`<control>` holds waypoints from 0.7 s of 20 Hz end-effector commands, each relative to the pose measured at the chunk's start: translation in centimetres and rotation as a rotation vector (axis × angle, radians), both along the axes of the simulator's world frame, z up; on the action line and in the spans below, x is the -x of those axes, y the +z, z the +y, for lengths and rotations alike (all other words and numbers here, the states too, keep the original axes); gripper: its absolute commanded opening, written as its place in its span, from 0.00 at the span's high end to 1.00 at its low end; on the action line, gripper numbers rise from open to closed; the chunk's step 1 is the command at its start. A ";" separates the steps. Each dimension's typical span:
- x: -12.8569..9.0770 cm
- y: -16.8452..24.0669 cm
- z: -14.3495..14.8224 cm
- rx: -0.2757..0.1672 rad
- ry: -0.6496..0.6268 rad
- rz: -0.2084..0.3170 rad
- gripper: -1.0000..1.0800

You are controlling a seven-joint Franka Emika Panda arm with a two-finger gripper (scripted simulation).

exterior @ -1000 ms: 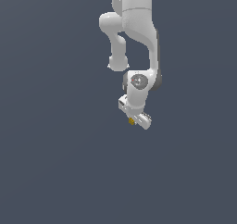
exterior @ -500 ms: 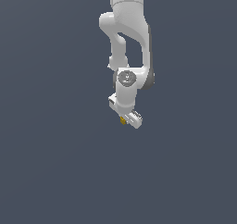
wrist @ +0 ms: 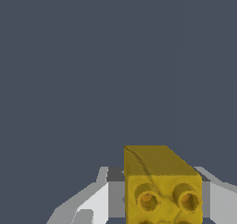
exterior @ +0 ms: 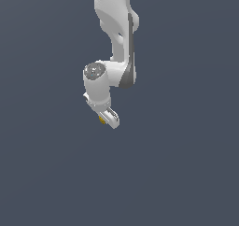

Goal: Pick up the object and move it to a goal position.

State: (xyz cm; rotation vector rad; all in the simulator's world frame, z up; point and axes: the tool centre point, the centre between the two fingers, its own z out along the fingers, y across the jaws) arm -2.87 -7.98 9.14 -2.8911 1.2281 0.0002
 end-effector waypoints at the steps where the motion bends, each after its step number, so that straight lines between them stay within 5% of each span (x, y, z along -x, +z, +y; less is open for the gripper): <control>1: -0.5 1.3 -3.0 0.000 0.001 0.000 1.00; 8: -2.1 4.5 -10.4 0.000 0.001 0.000 1.00; 14: -3.0 6.0 -13.9 0.000 0.001 0.000 1.00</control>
